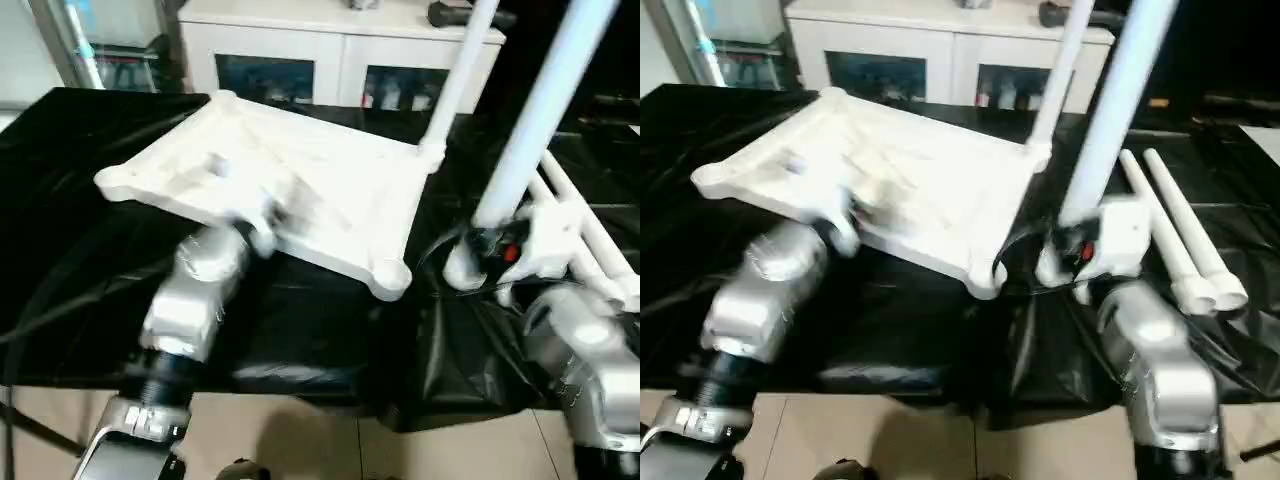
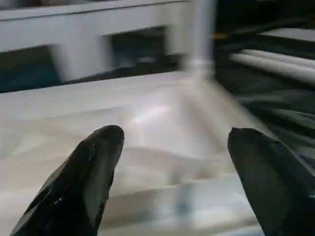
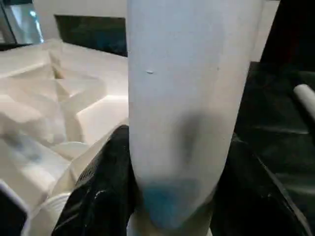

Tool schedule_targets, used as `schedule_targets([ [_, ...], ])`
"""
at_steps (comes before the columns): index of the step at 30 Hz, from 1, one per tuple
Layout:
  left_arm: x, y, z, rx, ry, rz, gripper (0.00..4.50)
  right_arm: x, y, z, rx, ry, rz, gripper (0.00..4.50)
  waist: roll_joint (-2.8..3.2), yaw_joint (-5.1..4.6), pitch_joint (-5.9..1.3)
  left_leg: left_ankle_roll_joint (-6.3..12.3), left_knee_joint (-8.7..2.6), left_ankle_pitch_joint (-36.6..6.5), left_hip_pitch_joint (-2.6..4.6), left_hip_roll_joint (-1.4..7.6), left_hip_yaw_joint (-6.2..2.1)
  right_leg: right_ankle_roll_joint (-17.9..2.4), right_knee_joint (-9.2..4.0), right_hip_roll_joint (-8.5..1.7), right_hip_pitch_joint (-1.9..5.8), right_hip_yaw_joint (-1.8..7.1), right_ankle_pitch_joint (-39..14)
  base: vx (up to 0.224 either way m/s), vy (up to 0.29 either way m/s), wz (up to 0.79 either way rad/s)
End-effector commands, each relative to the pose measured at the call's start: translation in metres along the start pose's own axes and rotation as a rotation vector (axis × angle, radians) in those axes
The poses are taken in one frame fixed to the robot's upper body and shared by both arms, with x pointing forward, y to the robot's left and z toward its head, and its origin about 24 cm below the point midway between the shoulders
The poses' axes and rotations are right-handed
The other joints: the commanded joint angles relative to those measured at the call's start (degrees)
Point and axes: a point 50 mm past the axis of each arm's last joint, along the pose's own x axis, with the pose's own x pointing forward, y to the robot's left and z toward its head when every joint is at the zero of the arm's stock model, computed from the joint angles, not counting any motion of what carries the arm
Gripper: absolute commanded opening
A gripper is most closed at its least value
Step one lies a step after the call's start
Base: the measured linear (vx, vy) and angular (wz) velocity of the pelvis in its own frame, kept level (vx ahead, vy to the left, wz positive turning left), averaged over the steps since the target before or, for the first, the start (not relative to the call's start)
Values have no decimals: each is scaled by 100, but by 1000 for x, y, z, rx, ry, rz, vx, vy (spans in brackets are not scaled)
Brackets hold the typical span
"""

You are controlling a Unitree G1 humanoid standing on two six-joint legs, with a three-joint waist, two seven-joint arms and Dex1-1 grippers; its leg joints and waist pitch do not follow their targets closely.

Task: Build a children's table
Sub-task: Pick table leg, then insert table leg to table base

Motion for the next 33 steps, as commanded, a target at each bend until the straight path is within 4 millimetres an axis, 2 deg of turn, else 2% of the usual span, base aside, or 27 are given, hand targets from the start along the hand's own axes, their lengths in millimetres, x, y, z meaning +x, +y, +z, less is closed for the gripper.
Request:
schedule_targets([
  [1, 10, -3, 1, 90, 45, -120, 396, 0, 3, 13, 2, -60, 44, 185, -11, -54, -416, -356, -541, -2094, 204, 255, -193, -456, -516, -251, 113, 189, -2058, 0, 0, 0],
  [2, 10, -3, 1, 90, 45, -120, 396, 0, 3, 13, 2, -60, 44, 185, -11, -54, -416, -356, -541, -2094, 204, 255, -193, -456, -516, -251, 113, 189, -2058, 0, 0, 0],
  [3, 16, -5, -6, 156, 103, -229, 413, 1, 4, 13, -5, -58, 64, 185, -6, -66, -427, -371, -545, -2069, 206, 268, -203, -484, -489, -268, 137, 192, -1973, 0, 0, 0],
  [4, 19, -8, -13, 187, 154, -341, 423, 0, 6, 11, -13, -45, 96, 185, -21, -73, -423, -319, -542, -1971, 202, 247, -197, -465, -523, -275, 136, 198, -2013, 0, 0, 0],
  [5, 19, -8, -13, 187, 154, -341, 430, 0, 6, 11, -13, -45, 96, 185, -21, -73, -423, -319, -542, -1971, 202, 247, -197, -465, -523, -275, 136, 198, -2013, 0, 0, 0],
  [7, 20, -9, -18, 189, 206, -419, 442, 0, 7, 11, -33, -37, 122, 185, 27, -95, -432, -347, -550, -1863, 195, 273, -203, -644, -466, -289, 164, 202, -1709, 0, 0, 0],
  [8, 22, -8, -21, 223, 245, -451, 442, -1, 9, 11, -47, -27, 152, 185, 38, -100, -460, -330, -530, -1736, 204, 277, -195, -776, -421, -287, 183, 204, -1375, 0, 0, 0],
  [10, 30, 0, -23, 322, 327, -468, 442, -6, 13, 11, -83, 11, 261, 185, 23, -101, -462, -222, -511, -1620, 197, 253, -174, -862, -421, -271, 211, 205, -1125, 0, 0, 0],
  [13, 33, 3, -23, 347, 346, -456, 442, -9, 15, 11, -96, 25, 308, 185, 18, -78, -469, -78, -489, -1503, 188, 269, -176, -950, -409, -311, 263, 210, -950, 0, 0, 0],
  [14, 36, 6, -23, 350, 369, -463, 442, -12, 16, 11, -110, 43, 351, 185, 6, -74, -476, 28, -472, -1345, 187, 270, -163, -1107, -392, -313, 266, 202, -763, 0, 0, 0],
  [17, 40, 7, -25, 355, 412, -488, 442, -16, 13, 10, -116, 57, 363, 185, -4, -60, -466, 89, -469, -1348, 195, 290, -166, -1287, -385, -331, 276, 198, -822, 0, 0, 0],
  [19, 41, 7, -26, 352, 441, -497, 442, -16, 13, 10, -124, 57, 365, 185, -5, -64, -457, 61, -472, -1489, 209, 291, -165, -1290, -414, -335, 265, 195, -1080, 0, 0, 0],
  [20, 42, 6, -27, 347, 449, -504, 416, -16, 13, 10, -124, 60, 368, 185, -10, -62, -451, 31, -477, -1543, 209, 299, -171, -1293, -423, -344, 263, 196, -1180, 0, 0, 0],
  [21, 43, 5, -28, 338, 469, -521, 407, -16, 14, 10, -130, 65, 378, 185, 22, -60, -444, 20, -480, -1576, 213, 294, -172, -1287, -434, -340, 253, 197, -1241, 0, 0, 0],
  [23, 44, 5, -30, 335, 488, -534, 404, -16, 14, 10, -133, 69, 388, 185, 0, -64, -450, -21, -491, -1678, 217, 304, -184, -1271, -440, -345, 262, 193, -1324, 0, 0, 0],
  [24, 44, 5, -30, 340, 507, -543, 404, -17, 14, 10, -136, 71, 392, 185, 28, -62, -448, -28, -492, -1696, 223, 303, -186, -1280, -445, -346, 255, 194, -1318, 0, 0, 0],
  [25, 44, 5, -30, 343, 512, -545, 395, -17, 14, 10, -136, 71, 392, 185, 7, -68, -456, -29, -484, -1719, 225, 299, -184, -1267, -452, -343, 261, 192, -1298, 0, 0, 0],
  [27, 46, 9, -29, 377, 542, -519, 370, -17, 12, 11, -137, 69, 389, 185, 40, -66, -454, -20, -484, -1702, 219, 293, -186, -1289, -449, -338, 259, 192, -1216, 0, 0, 0],
  [28, 46, 10, -29, 382, 544, -513, 365, -17, 12, 12, -137, 69, 388, 185, 26, -58, -458, -11, -488, -1677, 217, 309, -199, -1333, -427, -353, 280, 189, -1105, 0, 0, 0],
  [30, 48, 12, -26, 393, 543, -474, 352, -17, 11, 11, -136, 68, 384, 185, 52, -55, -459, 3, -483, -1672, 220, 306, -194, -1371, -427, -349, 273, 189, -1048, 0, 0, 0],
  [33, 49, 13, -26, 394, 555, -461, 334, -17, 12, 10, -132, 71, 386, 185, 34, -48, -464, 63, -475, -1582, 216, 306, -190, -1467, -409, -351, 290, 187, -897, 0, 0, 0],
])
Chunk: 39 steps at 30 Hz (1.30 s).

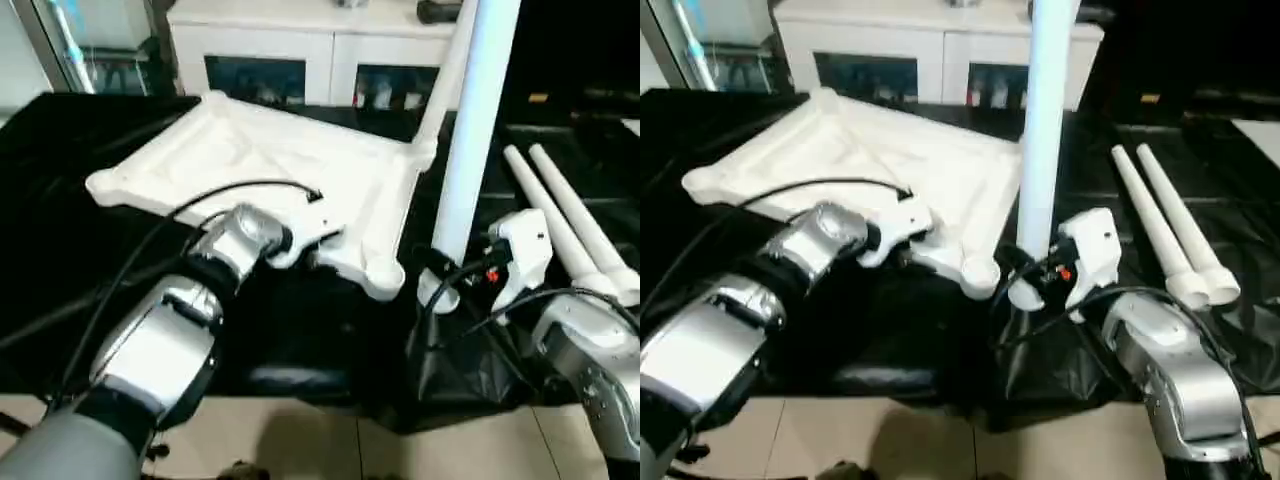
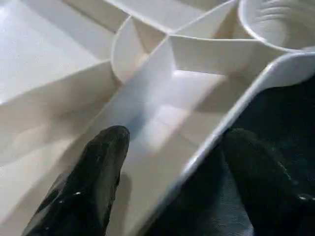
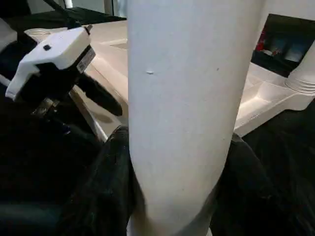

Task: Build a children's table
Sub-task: Insert table leg to table base

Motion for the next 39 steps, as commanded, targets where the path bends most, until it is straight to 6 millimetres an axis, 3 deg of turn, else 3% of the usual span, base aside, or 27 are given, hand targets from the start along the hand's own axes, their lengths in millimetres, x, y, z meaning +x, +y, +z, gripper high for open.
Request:
schedule_targets([
  [1, 0, 2, 3, 23, 21, 4, 323, -3, 1, 4, -11, -15, 3, 185, 11, 36, -456, 89, -447, -1555, 196, 310, -190, -1425, -410, -345, 282, 186, -901, 0, 0, 0],
  [8, 2, -2, -1, 62, 66, -29, 274, -1, 2, 3, -10, -11, 7, 185, 5, 51, -444, 47, -463, -1721, 215, 324, -202, -1369, -437, -359, 272, 185, -1186, 0, 0, 0],
  [13, 3, -3, -1, 58, 72, -24, 221, 0, 1, 3, -11, -12, 5, 185, 5, 69, -452, 85, -456, -1601, 212, 324, -194, -1416, -419, -359, 273, 187, -967, 0, 0, 0],
  [24, 6, -8, -9, 74, 144, -58, 162, 0, 2, 3, -14, -11, 7, 185, 33, 92, -439, 6, -482, -1815, 224, 332, -211, -1329, -454, -369, 263, 188, -1237, 0, 0, 0],
  [28, 3, -4, -14, -12, 149, -24, 143, -1, 0, 3, -12, -15, -4, 185, 49, 65, -435, 13, -487, -1862, 216, 320, -209, -1301, -476, -372, 271, 182, -1379, 0, 0, 0],
  [32, 1, -4, -24, -124, 147, 4, 133, -2, 0, 3, -5, -19, -18, 185, 55, -3, -420, -25, -503, -2058, 211, 306, -230, -1190, -527, -377, 276, 167, -1880, 0, 0, 0],
  [37, 0, -8, -38, -231, 120, 18, 117, -3, -2, 3, 6, -24, -32, 185, 27, -76, -406, 16, -508, -2139, 210, 292, -232, -1143, -568, -371, 263, 154, -2182, 0, 0, 0],
  [39, -4, -9, -47, -286, 101, 55, 113, -2, -3, 4, 14, -31, -42, 185, 12, -111, -415, 57, -523, -2061, 179, 293, -235, -1149, -561, -364, 288, 143, -2159, 0, 0, 0],
])
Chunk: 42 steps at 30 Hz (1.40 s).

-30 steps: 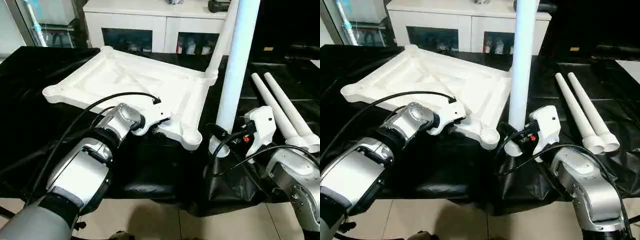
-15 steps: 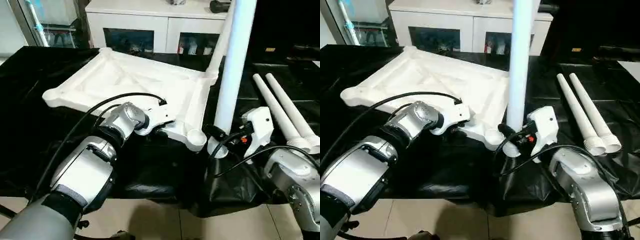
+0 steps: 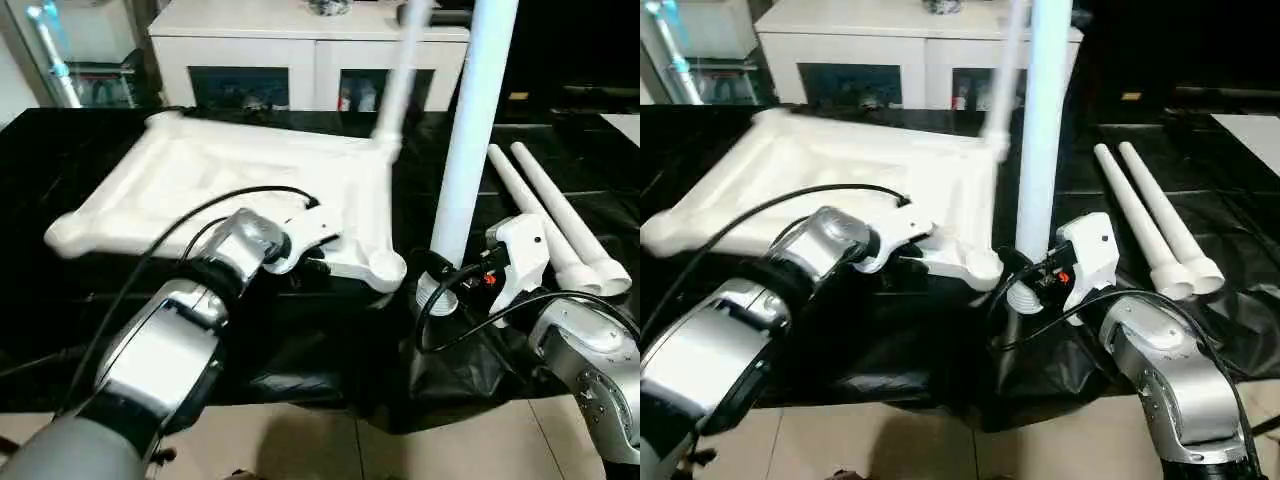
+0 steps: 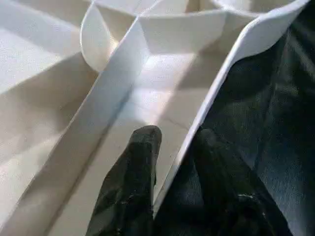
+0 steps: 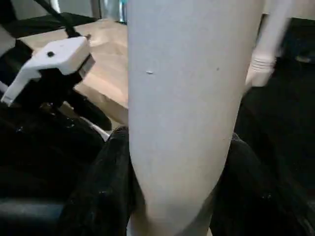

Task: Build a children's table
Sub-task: Insert table leg to table base

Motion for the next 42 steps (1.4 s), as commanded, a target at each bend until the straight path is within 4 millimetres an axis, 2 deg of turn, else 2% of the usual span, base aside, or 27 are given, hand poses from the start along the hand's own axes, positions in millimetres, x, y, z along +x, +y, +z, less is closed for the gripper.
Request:
schedule_targets([
  [1, -5, 3, -32, -143, 52, 73, 108, -2, -5, 8, 2, -39, -30, 185, -68, 69, -370, 49, -484, -2040, 110, 319, -244, -1195, -484, -373, 231, 165, -2085, 0, 0, 0],
  [2, -6, 2, -33, -150, 47, 79, 101, -2, -5, 8, 4, -41, -33, 185, -60, 45, -363, 70, -481, -2026, 95, 301, -235, -1173, -500, -352, 214, 159, -2103, 0, 0, 0],
  [5, -13, 1, -34, -219, 28, 124, 94, -1, -7, 9, 19, -50, -53, 185, -72, 33, -365, 57, -480, -2011, 127, 329, -224, -1228, -484, -360, 196, 172, -2056, 0, 0, 0],
  [7, -16, -1, -34, -234, 9, 146, 88, 0, -9, 9, 33, -57, -71, 185, -59, 15, -359, 47, -481, -2054, 129, 320, -220, -1184, -497, -342, 179, 171, -2143, 0, 0, 0],
  [9, -20, -7, -32, -228, -13, 156, 80, 1, -12, 9, 46, -58, -97, 185, -67, 13, -345, 33, -493, -2044, 124, 330, -229, -1154, -506, -353, 176, 175, -2196, 0, 0, 0],
  [10, -20, -12, -31, -226, -26, 157, 77, 2, -13, 9, 48, -57, -105, 185, -51, -3, -345, 16, -491, -2073, 153, 335, -213, -1123, -520, -332, 139, 180, -2224, 0, 0, 0],
  [12, -21, -24, -24, -156, -77, 140, 74, 2, -15, 9, 61, -59, -124, 185, -48, -5, -335, 14, -496, -2108, 139, 313, -206, -1064, -543, -314, 129, 180, -2302, 0, 0, 0],
  [13, -21, -25, -23, -143, -87, 136, 68, 2, -15, 9, 62, -59, -126, 185, -48, 1, -344, 5, -502, -2099, 136, 331, -225, -1060, -533, -337, 147, 183, -2284, 0, 0, 0],
  [14, -21, -25, -23, -143, -87, 136, 68, 2, -15, 9, 62, -59, -126, 185, -41, 0, -338, 2, -507, -2092, 126, 316, -210, -1002, -544, -309, 125, 182, -2296, 0, 0, 0],
  [15, -21, -30, -22, -145, -100, 118, 53, 2, -15, 9, 78, -66, -130, 185, -34, 10, -341, -21, -511, -2117, 145, 319, -211, -972, -537, -298, 115, 185, -2264, 0, 0, 0],
  [16, -23, -46, -16, -69, -182, 7, 48, 1, -17, 11, 121, -81, -140, 185, -35, 20, -335, -19, -517, -2127, 139, 315, -214, -955, -545, -303, 112, 186, -2279, 0, 0, 0],
  [17, -24, -52, -15, -53, -203, -32, 44, 0, -18, 11, 135, -86, -141, 185, -28, 18, -337, -26, -541, -2103, 107, 323, -229, -938, -533, -321, 135, 194, -2235, 0, 0, 0],
  [18, -26, -58, -15, -19, -219, -72, 24, 0, -18, 12, 147, -89, -141, 185, -4, 36, -349, -54, -531, -2076, 141, 333, -214, -955, -526, -302, 102, 199, -2117, 0, 0, 0],
  [21, -28, -64, -18, 20, -205, -85, 8, -2, -20, 12, 161, -90, -131, 185, 8, 81, -348, -79, -541, -1986, 160, 342, -187, -1006, -490, -280, 95, 213, -1723, 0, 0, 0],
  [22, -29, -65, -18, 35, -213, -92, 3, -2, -20, 12, 163, -91, -125, 185, -10, 81, -343, -88, -545, -1986, 148, 337, -183, -999, -484, -274, 100, 209, -1733, 0, 0, 0],
  [26, -34, -70, -16, 138, -258, -134, 3, -4, -22, 14, 191, -104, -106, 185, -37, 102, -334, -126, -550, -2027, 137, 321, -189, -848, -509, -297, 103, 216, -2024, 0, 0, 0],
  [27, -35, -69, -16, 158, -260, -131, 3, -4, -22, 14, 196, -104, -105, 185, -27, 112, -337, -130, -550, -2039, 149, 323, -190, -837, -509, -298, 94, 217, -2037, 0, 0, 0],
  [33, -37, -65, -19, 243, -247, -110, 3, -4, -22, 14, 218, -103, -73, 185, -53, 110, -332, -163, -554, -2008, 140, 321, -189, -749, -506, -296, 85, 220, -2114, 0, 0, 0],
  [36, -39, -62, -24, 256, -228, -130, 57, -4, -20, 13, 215, -100, -39, 185, -48, 110, -330, -151, -547, -1954, 141, 319, -181, -752, -496, -294, 82, 222, -2049, 0, 0, 0],
  [38, -41, -62, -17, 185, -291, -147, 64, -3, -21, 13, 214, -102, -36, 185, -62, 121, -333, -160, -540, -1894, 146, 323, -171, -825, -474, -306, 85, 224, -1993, 0, 0, 0],
  [39, -41, -61, -12, 181, -318, -134, 79, -2, -23, 14, 216, -103, -37, 185, -82, 120, -330, -147, -541, -1847, 138, 327, -171, -858, -472, -301, 84, 221, -1949, 0, 0, 0],
  [40, -41, -61, -11, 188, -321, -128, 94, -2, -23, 14, 216, -103, -37, 185, -76, 120, -333, -146, -541, -1834, 140, 327, -172, -882, -463, -302, 86, 221, -1920, 0, 0, 0],
  [42, -40, -60, -10, 202, -315, -117, 101, -1, -23, 15, 218, -104, -35, 185, -88, 115, -325, -125, -535, -1838, 133, 322, -168, -894, -472, -301, 88, 223, -1919, 0, 0, 0],
])
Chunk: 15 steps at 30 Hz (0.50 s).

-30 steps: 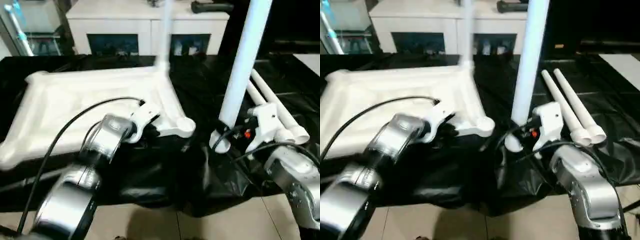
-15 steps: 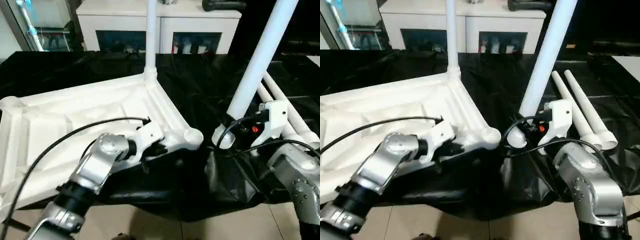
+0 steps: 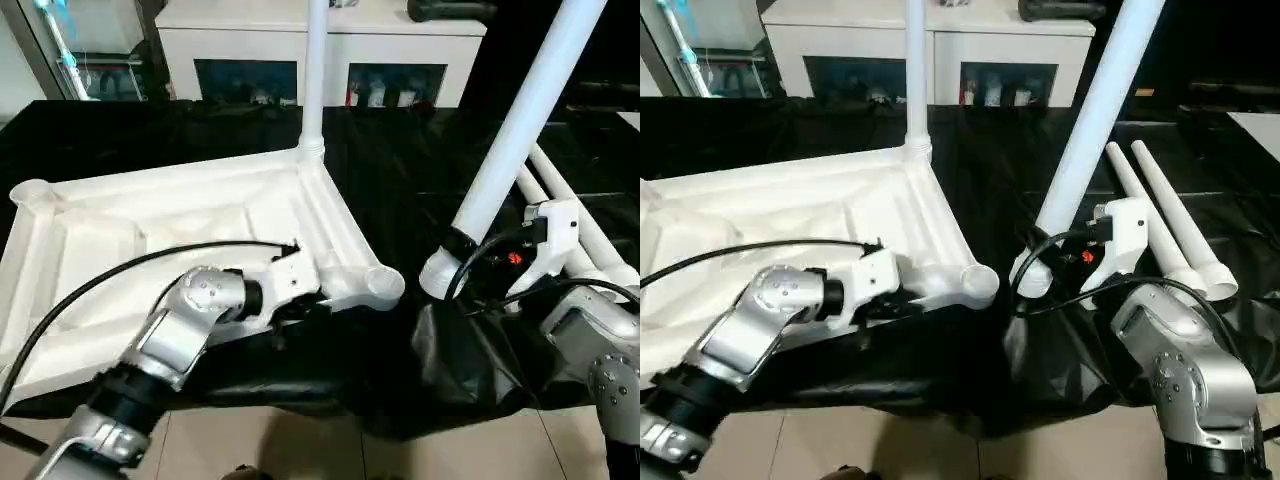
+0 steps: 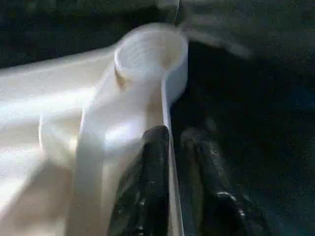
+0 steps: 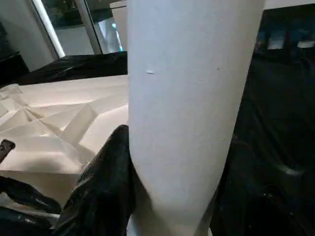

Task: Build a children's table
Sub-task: Insert table leg to table base

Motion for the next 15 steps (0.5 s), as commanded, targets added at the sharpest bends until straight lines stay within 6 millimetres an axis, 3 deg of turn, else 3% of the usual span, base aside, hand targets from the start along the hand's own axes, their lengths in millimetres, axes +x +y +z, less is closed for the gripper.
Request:
schedule_targets([
  [1, 0, 3, 2, 21, 7, -5, 105, 1, -1, 6, -2, -15, 12, 185, -77, -17, -340, -85, -478, -1784, 154, 327, -175, -883, -435, -309, 163, 209, -1905, 0, 0, 0],
  [6, 1, 5, -1, 28, 36, -15, 105, 3, 1, 7, -12, -11, 31, 185, -80, -39, -346, -28, -463, -1661, 153, 317, -170, -832, -434, -297, 160, 208, -1928, 0, 0, 0],
  [15, -2, 6, -11, 17, 139, -20, 105, 9, 2, 12, -47, -10, 50, 185, -67, -68, -347, 1, -455, -1569, 154, 323, -164, -965, -405, -291, 174, 208, -1711, 0, 0, 0],
])
